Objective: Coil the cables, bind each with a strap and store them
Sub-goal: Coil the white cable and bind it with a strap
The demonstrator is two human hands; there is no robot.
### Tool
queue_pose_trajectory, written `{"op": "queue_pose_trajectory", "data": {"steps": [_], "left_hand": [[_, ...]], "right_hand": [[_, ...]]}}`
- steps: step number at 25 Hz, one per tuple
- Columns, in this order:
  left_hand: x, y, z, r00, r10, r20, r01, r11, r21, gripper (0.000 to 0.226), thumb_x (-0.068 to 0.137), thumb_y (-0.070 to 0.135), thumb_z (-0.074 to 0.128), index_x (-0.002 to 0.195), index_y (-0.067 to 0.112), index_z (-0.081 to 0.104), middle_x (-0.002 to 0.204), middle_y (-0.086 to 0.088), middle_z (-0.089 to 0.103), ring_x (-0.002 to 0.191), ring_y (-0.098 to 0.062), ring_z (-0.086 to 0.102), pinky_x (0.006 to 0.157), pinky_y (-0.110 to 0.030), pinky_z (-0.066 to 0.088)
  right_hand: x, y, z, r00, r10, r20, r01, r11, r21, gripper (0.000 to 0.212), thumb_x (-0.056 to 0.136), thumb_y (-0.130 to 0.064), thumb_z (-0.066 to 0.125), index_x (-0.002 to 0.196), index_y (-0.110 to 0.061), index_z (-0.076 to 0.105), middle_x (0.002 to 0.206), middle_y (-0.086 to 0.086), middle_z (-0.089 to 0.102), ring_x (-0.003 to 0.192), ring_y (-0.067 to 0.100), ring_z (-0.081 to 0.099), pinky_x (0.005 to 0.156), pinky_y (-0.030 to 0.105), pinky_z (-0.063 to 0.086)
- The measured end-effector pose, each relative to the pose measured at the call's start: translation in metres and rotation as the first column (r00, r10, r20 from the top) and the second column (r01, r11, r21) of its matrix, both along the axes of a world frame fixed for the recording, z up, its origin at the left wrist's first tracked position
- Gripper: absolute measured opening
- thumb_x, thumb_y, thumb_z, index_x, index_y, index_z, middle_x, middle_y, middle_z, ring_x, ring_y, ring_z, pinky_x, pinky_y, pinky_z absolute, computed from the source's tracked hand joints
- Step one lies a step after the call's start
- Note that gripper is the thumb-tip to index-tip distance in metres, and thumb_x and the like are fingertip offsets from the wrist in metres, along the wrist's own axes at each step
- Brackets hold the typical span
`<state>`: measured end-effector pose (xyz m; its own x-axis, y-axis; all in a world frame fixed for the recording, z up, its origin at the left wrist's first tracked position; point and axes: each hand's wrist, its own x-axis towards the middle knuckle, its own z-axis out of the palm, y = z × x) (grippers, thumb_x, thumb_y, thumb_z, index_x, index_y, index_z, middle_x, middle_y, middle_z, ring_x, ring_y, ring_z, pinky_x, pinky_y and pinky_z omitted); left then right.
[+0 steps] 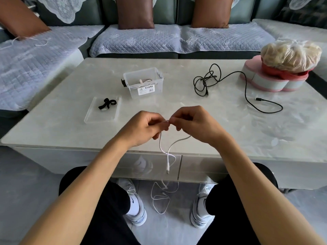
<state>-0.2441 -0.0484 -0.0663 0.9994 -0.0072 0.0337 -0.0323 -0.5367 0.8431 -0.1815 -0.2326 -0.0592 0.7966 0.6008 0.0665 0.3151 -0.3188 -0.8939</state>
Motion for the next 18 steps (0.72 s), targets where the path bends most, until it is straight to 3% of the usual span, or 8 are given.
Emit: {"op": "queue_pose_trajectory", "data": {"steps": [3, 5, 7, 9, 12, 16, 18], "left_hand": [[0.010, 0.027, -0.007, 0.989, 0.149, 0.008, -0.146, 0.979, -0.141, 0.021, 0.093, 0.021, 0.065, 0.074, 0.019, 0.074, 0.053, 0.001, 0.055, 0.054, -0.012, 0.049, 0.063, -0.024, 0.044], [0.017, 0.045, -0.016, 0.972, 0.237, 0.006, -0.235, 0.965, -0.119, 0.016, 0.084, 0.035, 0.071, 0.073, 0.025, 0.077, 0.065, -0.005, 0.062, 0.059, -0.011, 0.050, 0.068, -0.027, 0.043], [0.028, 0.053, -0.018, 0.982, 0.190, -0.017, -0.190, 0.982, 0.022, 0.028, 0.070, 0.053, 0.069, 0.078, 0.028, 0.077, 0.086, -0.001, 0.068, 0.075, -0.008, 0.059, 0.076, -0.025, 0.044], [0.045, 0.048, -0.016, 0.996, 0.057, -0.072, -0.057, 0.998, -0.007, 0.033, 0.071, 0.052, 0.070, 0.090, 0.026, 0.076, 0.097, 0.003, 0.069, 0.091, -0.011, 0.065, 0.085, -0.026, 0.048], [0.077, 0.029, -0.017, 0.997, -0.044, -0.064, 0.038, 0.994, -0.100, 0.016, 0.092, 0.028, 0.066, 0.094, 0.012, 0.072, 0.083, -0.007, 0.072, 0.070, -0.022, 0.064, 0.074, -0.033, 0.051], [0.124, 0.044, -0.038, 0.974, 0.220, -0.059, -0.227, 0.941, -0.252, 0.026, 0.100, 0.023, 0.054, 0.084, 0.014, 0.072, 0.062, 0.001, 0.061, 0.055, -0.017, 0.051, 0.057, -0.025, 0.042], [0.144, 0.057, -0.050, 0.969, 0.223, -0.106, -0.245, 0.929, -0.278, 0.024, 0.099, 0.025, 0.057, 0.084, 0.015, 0.073, 0.063, 0.003, 0.060, 0.059, -0.016, 0.050, 0.057, -0.023, 0.042]], "right_hand": [[0.020, -0.014, -0.009, 0.997, -0.044, -0.060, 0.043, 0.999, -0.022, 0.013, 0.091, -0.022, 0.066, 0.081, -0.015, 0.071, 0.060, -0.007, 0.061, 0.050, 0.011, 0.042, 0.048, 0.020, 0.034], [0.035, -0.019, -0.018, 0.993, -0.092, -0.077, 0.091, 0.996, -0.027, 0.014, 0.092, -0.021, 0.064, 0.081, -0.017, 0.072, 0.057, -0.009, 0.058, 0.051, 0.013, 0.041, 0.049, 0.021, 0.033], [0.050, -0.014, -0.023, 0.993, -0.098, -0.062, 0.095, 0.995, -0.041, 0.016, 0.094, -0.022, 0.062, 0.083, -0.021, 0.074, 0.055, -0.010, 0.055, 0.051, 0.013, 0.039, 0.050, 0.020, 0.032], [0.062, 0.001, -0.024, 0.998, -0.050, -0.029, 0.048, 0.997, -0.058, 0.016, 0.094, -0.025, 0.062, 0.085, -0.023, 0.075, 0.057, -0.010, 0.055, 0.047, 0.006, 0.040, 0.050, 0.016, 0.032], [0.080, 0.027, -0.025, 1.000, -0.010, -0.013, 0.010, 1.000, -0.029, 0.018, 0.093, -0.028, 0.063, 0.083, -0.018, 0.073, 0.058, -0.009, 0.055, 0.048, 0.005, 0.041, 0.050, 0.017, 0.034], [0.123, 0.041, -0.039, 0.977, -0.155, -0.145, 0.165, 0.985, 0.059, 0.015, 0.093, -0.021, 0.063, 0.085, -0.012, 0.072, 0.059, -0.007, 0.059, 0.048, 0.009, 0.046, 0.052, 0.023, 0.039], [0.143, 0.046, -0.051, 0.961, -0.197, -0.196, 0.217, 0.973, 0.084, 0.017, 0.095, -0.017, 0.059, 0.086, -0.010, 0.073, 0.062, -0.004, 0.060, 0.049, 0.010, 0.048, 0.052, 0.024, 0.041]]}}
